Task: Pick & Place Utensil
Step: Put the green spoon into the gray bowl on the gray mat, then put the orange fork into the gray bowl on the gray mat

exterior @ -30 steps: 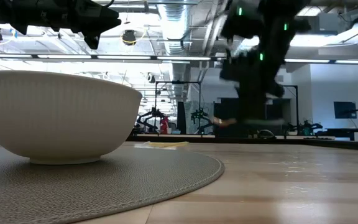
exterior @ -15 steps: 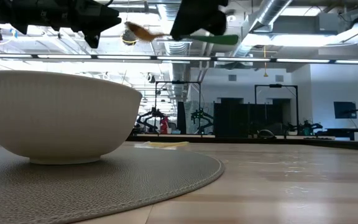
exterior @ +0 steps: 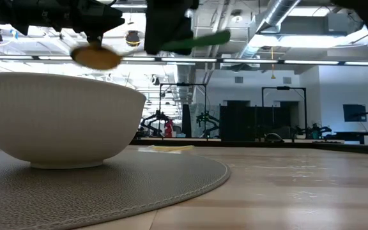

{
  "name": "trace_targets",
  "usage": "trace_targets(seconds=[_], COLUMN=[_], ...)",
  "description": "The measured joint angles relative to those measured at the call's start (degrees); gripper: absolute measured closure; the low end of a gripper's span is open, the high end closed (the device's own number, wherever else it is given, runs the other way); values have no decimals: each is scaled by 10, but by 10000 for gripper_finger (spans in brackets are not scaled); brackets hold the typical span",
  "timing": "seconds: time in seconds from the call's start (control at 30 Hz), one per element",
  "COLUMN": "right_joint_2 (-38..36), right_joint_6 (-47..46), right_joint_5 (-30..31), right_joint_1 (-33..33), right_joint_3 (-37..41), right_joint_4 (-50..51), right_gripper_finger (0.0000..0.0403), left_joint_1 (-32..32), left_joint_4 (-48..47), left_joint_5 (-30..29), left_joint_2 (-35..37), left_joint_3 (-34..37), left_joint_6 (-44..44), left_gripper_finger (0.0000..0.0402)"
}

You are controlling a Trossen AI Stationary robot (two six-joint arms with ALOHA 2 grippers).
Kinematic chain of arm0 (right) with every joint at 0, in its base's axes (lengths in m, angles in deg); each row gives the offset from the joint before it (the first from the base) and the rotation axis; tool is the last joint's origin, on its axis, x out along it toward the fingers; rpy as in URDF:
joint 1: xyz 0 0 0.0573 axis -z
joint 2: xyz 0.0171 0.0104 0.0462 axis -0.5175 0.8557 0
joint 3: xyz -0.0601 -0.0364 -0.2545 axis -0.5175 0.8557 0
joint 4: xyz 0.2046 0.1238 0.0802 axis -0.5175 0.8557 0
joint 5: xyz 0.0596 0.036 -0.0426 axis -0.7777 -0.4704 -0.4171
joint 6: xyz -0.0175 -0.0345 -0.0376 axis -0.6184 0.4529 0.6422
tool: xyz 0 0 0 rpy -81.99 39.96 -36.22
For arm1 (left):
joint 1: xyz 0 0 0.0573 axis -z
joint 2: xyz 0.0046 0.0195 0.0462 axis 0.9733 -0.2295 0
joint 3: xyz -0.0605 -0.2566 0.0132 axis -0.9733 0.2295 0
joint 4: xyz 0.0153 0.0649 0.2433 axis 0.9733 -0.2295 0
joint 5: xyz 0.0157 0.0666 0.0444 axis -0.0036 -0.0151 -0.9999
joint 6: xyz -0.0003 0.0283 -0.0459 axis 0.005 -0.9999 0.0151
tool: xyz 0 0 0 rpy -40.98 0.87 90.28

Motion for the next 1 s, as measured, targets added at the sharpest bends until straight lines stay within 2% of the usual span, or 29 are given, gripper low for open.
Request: trace_targets(seconds=[0.2, 0.5, 0.7, 1.0], right_joint_2=[10, 10, 23, 20], right_joint_6=[-33, -2, -7, -5], right_joint_5=[-56, -88, -92, -89], right_joint_1=[35, 50, 48, 52], right_joint_3=[14, 14, 15, 12], right_joint_4=[1, -21, -43, -53], right_gripper_finger=[396, 376, 355, 352], left_joint_1=[0, 0, 0, 0], left_joint_4=[0, 0, 0, 0], left_joint_5=[0, 0, 0, 0], left_joint_2=[0, 0, 0, 0], left_joint_3=[0, 0, 0, 0], left_joint_6=[0, 0, 0, -2], left_gripper_finger=[309, 309, 309, 309])
